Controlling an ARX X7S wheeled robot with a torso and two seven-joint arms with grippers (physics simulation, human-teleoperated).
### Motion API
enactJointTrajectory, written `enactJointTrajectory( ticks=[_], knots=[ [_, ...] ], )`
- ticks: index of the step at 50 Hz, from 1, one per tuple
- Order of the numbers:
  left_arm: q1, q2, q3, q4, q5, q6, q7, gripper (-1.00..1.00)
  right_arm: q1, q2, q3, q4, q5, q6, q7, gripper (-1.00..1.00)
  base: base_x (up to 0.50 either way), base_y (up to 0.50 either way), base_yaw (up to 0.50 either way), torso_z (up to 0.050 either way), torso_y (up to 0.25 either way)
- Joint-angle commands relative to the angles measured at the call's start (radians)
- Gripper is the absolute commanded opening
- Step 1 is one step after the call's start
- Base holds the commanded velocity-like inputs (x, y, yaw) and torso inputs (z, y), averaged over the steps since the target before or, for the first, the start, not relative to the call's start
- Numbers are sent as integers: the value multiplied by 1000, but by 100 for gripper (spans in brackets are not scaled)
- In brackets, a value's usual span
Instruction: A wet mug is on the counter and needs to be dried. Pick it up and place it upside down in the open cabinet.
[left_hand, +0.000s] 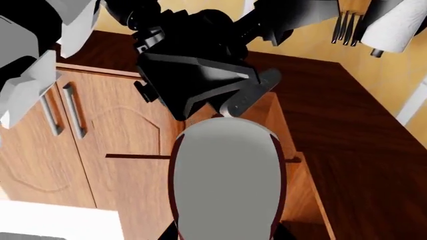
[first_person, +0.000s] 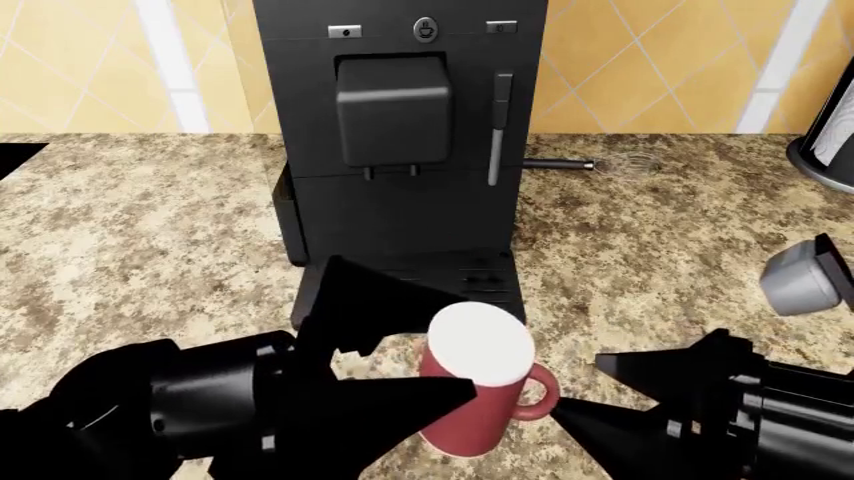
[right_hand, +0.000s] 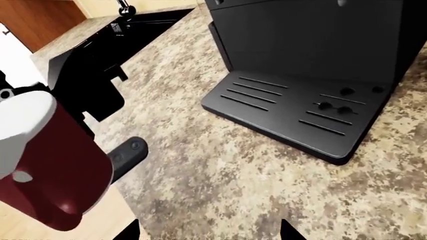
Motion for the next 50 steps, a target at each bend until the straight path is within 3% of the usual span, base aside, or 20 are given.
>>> enactJointTrajectory(
  ticks=[1, 13, 32, 50],
  knots=[
    [-4, -27, -37, 4, 6, 40, -4, -100, 8, 3, -9, -1, 2, 5, 3, 100, 0, 0, 0, 0, 0],
    [-19, -81, -46, 23, 6, 84, -35, -100, -10, 5, 8, -3, -7, 2, 6, 100, 0, 0, 0, 0, 0],
    [-5, -111, -176, -33, -141, 167, -96, -100, -10, 7, 6, -58, -1, 22, 4, 100, 0, 0, 0, 0, 0],
    [46, -110, -209, -48, -126, 198, -90, -100, 168, -24, -108, -61, 70, 9, 84, 100, 0, 0, 0, 0, 0]
  ],
)
